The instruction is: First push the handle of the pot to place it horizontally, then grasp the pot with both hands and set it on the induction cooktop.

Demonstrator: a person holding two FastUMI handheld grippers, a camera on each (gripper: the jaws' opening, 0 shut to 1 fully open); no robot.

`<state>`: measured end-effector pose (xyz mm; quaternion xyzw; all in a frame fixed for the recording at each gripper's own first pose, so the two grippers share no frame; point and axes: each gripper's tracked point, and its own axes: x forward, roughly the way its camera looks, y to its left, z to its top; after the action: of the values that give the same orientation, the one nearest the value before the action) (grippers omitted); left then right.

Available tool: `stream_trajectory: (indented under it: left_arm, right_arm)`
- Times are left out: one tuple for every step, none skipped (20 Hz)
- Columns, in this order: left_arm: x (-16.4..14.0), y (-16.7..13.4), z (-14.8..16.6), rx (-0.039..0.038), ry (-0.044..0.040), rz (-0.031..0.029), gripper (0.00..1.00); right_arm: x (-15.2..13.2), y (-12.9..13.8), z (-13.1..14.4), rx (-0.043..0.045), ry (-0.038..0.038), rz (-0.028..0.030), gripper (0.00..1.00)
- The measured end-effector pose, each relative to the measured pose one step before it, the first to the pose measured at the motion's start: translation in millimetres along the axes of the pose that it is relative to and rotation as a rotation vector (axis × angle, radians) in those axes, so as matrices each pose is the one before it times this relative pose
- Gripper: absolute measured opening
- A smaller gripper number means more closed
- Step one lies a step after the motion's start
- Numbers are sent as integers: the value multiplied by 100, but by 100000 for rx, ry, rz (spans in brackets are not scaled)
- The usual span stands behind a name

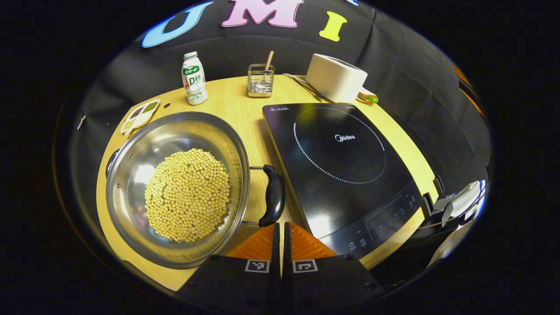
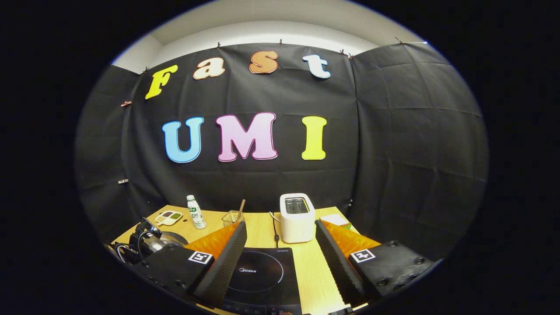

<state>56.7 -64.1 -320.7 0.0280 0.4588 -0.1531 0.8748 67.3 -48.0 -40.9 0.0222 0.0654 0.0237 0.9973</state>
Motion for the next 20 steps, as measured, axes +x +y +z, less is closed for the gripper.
stream_trajectory:
  left_arm:
    - [172,50,329,367,-328,-168,5]
    - [161,-117,265,356,-686,-331,5]
    - [140,92,254,368,-214,-20,5]
    - [197,16,140,491,37,46,5]
    - [107,33,228,618,-102,167,5]
    - [161,65,308,603,-116,259,5]
    - [146,-16,281,494,-80,321,5]
    - [135,-13,253,177,-224,56,5]
    - [154,-60,397,130,-419,-312,5]
    - [178,-67,347,309,-381,-107,5]
    - [213,81,320,444,-81,400,5]
    - [171,137,190,626,-82,329,5]
    - [147,117,311,699,-313,299,5]
    - [185,123,229,717,-190,154,5]
    - [112,84,211,594,-120,89,5]
    - [148,63,172,330,-143,186,5]
    - [94,169,227,168,-231,264,5]
    - [218,47,182,64,-232,246,5]
    - [130,125,192,175,-281,217,5]
    - [54,38,129,105,-261,208,5]
  right_arm:
    - [-94,44,86,-329,-123,44,98]
    - [-35,171,-21,-347,-71,168,98]
    - [-80,12,65,-332,-120,86,98]
    - [-14,24,6,-272,-59,95,98]
    - [-22,43,25,-259,-19,2,98]
    - [-29,-37,18,-215,-42,-204,98]
    - [-32,-54,43,-37,59,-192,98]
    - [-110,-26,-66,-1,144,-251,98]
    - [-57,-101,-1,-193,-6,-425,98]
    - [15,-175,19,-293,-132,-430,98]
    - [-94,-123,11,-237,57,-410,98]
    - [-55,-126,-83,-60,261,-370,98]
    - [-102,-94,-108,-13,327,-285,98]
    - [23,-145,-53,-206,167,-477,98]
    - [-131,-119,6,-311,-37,-415,98]
    - [-47,-203,64,-221,-183,-565,98]
    - [-32,-151,7,-68,9,-376,98]
    - [-11,-144,-126,-7,216,-391,98]
    - [26,-69,99,-86,34,-367,98]
    - [-1,-132,-39,-95,-8,-294,98]
